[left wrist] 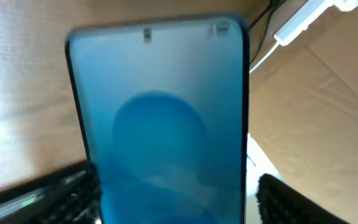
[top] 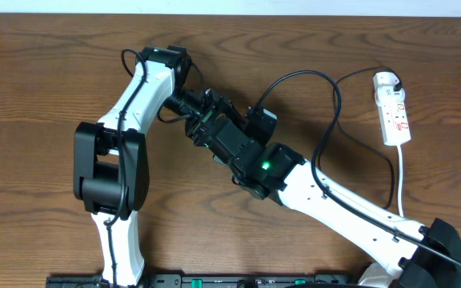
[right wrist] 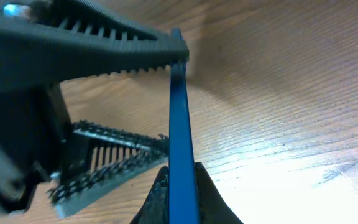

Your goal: Plug charger to phone and switch on socket

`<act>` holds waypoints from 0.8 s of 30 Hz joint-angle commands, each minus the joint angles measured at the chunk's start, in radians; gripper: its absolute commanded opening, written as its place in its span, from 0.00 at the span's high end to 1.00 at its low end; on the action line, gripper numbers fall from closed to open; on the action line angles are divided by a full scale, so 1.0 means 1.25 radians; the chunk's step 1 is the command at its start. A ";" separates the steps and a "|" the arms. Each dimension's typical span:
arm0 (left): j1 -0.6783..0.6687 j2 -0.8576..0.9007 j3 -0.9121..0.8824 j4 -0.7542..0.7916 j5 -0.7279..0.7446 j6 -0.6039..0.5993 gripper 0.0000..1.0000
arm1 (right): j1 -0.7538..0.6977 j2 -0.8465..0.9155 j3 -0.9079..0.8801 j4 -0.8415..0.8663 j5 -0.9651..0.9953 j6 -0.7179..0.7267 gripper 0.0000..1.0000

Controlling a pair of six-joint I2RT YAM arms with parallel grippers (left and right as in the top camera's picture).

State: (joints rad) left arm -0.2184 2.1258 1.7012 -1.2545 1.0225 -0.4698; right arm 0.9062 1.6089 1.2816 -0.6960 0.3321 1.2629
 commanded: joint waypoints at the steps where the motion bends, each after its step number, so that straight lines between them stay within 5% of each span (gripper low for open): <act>1: 0.024 -0.024 -0.001 0.029 -0.017 0.010 0.13 | -0.006 -0.074 0.010 0.001 0.026 -0.040 0.99; 9: 0.164 -0.038 0.014 0.052 -0.017 0.045 0.09 | -0.082 -0.184 0.010 -0.142 0.050 -0.045 0.99; 17: 0.316 -0.202 0.013 0.000 -0.016 0.248 0.09 | -0.150 -0.280 0.010 -0.205 0.041 -0.045 0.99; 24: 0.396 -0.453 0.013 -0.067 -0.017 0.441 0.09 | -0.179 -0.303 -0.050 -0.088 -0.019 -0.099 0.99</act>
State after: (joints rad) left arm 0.2619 1.6669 1.7023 -1.3148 0.9966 -0.0887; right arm 0.6949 1.2434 1.2602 -0.8490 0.3386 1.1881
